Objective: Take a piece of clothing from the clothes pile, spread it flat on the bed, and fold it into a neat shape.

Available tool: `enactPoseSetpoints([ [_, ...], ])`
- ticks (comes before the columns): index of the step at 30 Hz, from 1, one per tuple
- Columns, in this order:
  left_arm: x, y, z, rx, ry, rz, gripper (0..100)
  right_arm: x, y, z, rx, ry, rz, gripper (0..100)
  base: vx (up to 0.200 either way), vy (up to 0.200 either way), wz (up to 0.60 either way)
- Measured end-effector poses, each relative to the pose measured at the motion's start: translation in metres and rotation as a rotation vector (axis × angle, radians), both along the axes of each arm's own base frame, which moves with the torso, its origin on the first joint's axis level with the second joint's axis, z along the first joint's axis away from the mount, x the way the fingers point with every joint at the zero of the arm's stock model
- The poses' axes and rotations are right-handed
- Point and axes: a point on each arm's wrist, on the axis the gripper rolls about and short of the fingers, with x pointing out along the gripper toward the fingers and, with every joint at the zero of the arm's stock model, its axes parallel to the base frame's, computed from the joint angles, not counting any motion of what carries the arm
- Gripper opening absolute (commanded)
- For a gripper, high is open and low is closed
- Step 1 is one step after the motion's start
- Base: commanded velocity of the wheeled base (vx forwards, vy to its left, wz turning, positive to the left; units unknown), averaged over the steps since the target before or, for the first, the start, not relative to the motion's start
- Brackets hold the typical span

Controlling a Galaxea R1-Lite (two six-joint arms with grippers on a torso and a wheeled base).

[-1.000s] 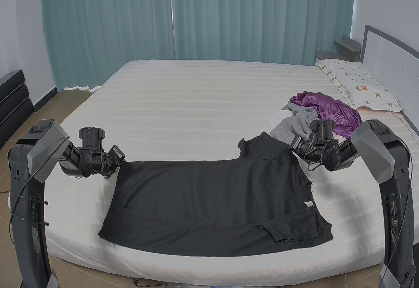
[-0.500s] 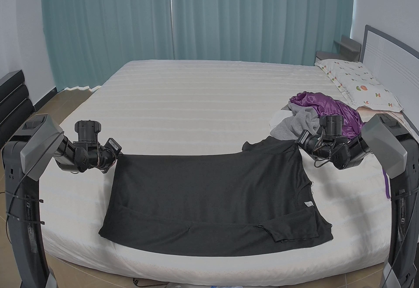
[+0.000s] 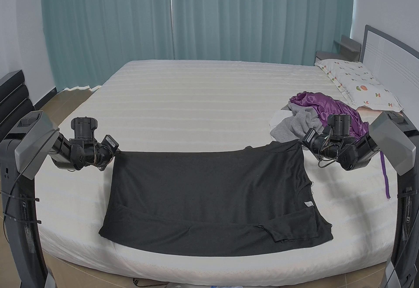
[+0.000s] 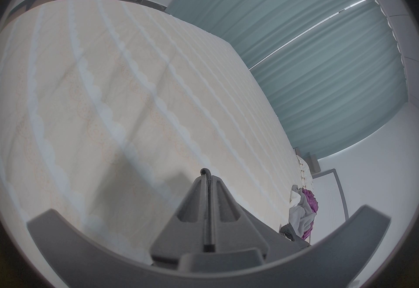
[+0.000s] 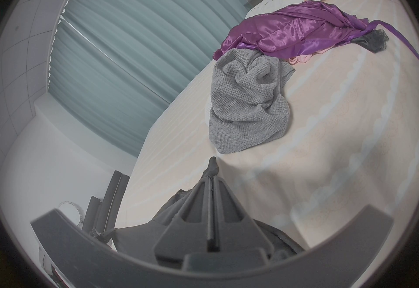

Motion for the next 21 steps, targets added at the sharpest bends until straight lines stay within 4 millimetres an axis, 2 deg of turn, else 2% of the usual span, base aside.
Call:
enactPoseSetpoints([
  [11,0.0,0.0004,0.0094,-0.025,-0.018,0.018,0,-0.0017,-0.0012,0.0025,0.005,-0.009,-0.005,0,0.0,0.0,0.0],
  [21,-0.0036,0.0004,0.0064,-0.025,-0.002,0.017,0,-0.0075,-0.0026,0.0017,0.007,0.011,0.0,0,0.0,0.0,0.0],
])
